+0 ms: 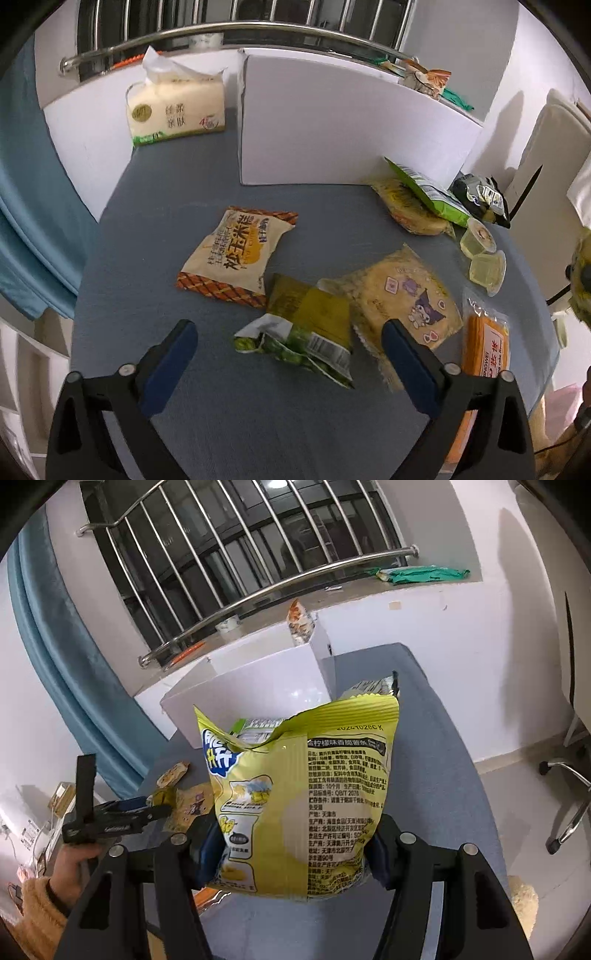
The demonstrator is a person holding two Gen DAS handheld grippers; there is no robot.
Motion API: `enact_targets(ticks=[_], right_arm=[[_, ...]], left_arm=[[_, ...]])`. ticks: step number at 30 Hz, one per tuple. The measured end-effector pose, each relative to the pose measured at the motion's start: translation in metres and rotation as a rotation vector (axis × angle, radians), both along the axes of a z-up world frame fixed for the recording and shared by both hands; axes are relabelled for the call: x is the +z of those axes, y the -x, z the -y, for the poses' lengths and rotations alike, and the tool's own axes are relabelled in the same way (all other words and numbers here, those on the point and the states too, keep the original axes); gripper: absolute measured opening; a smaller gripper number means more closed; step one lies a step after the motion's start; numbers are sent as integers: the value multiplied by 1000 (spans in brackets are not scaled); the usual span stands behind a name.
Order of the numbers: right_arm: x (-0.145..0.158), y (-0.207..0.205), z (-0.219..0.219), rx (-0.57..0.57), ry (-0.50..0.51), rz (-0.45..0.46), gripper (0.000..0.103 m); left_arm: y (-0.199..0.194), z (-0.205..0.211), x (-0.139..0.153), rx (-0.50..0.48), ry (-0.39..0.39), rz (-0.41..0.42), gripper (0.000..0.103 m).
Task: Organize snacks
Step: 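Drop the yellow chip bag into the box with the right tool while the left tool drops a green-yellow packet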
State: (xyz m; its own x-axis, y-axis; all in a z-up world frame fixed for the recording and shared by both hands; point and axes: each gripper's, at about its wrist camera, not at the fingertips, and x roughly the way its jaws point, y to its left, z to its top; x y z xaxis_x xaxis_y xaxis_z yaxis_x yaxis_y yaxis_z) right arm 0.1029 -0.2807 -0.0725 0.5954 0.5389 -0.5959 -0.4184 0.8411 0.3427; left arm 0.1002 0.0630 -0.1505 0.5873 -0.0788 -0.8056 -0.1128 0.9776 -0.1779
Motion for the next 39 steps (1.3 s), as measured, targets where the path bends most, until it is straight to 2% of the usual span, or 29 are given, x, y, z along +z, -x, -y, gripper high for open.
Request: enact_targets(ticks=[1,2,3,5,8,11,14,17,19,23,27,31,35,37,38,39], right_arm=[[-2,0,-3,5,3,-6,68],[-4,0,-5,11,2,-12,68],[-6,3,-6,17,2,-17,68],[-8,3,-10,30,1,-26,68],[-10,4,-17,48,5,-27,68],[-10,1,-23,68,-10,-34,68],[-8,-5,-33,89,-15,-37,68],[5,-23,-56,131,25,-10,68],[19,-39,-71,136,43,13,68],[44,-75,-95,150,11,26,68],[62,-114,-123,132,37,53,68],[69,-157,-150,132,65,30,68],[67,-194,-170,130,110,1,69],[66,-207,-175,128,115,12,70],[66,-212,-175,119,112,21,79],[66,-218,-175,101,118,27,88]], left_arm=[[0,-2,-1,-1,14,1,74],[1,-3,0,-3,4,12,56],[3,-3,1,-20,19,12,54],[9,-3,3,-43,40,33,53],[22,0,9,-46,20,76,53],[30,-5,18,-30,68,115,53],[30,-6,39,-24,94,176,53],[19,-5,67,-20,88,239,53],[8,-4,85,-23,68,274,53],[-28,-6,123,-43,32,339,53],[-76,-13,150,-41,8,357,53],[-115,-21,163,-27,-9,349,53],[-146,-27,161,-1,-39,315,53],[-159,-29,156,17,-47,281,56],[-163,-31,153,26,-50,266,72],[-166,-31,151,42,-57,255,101]])
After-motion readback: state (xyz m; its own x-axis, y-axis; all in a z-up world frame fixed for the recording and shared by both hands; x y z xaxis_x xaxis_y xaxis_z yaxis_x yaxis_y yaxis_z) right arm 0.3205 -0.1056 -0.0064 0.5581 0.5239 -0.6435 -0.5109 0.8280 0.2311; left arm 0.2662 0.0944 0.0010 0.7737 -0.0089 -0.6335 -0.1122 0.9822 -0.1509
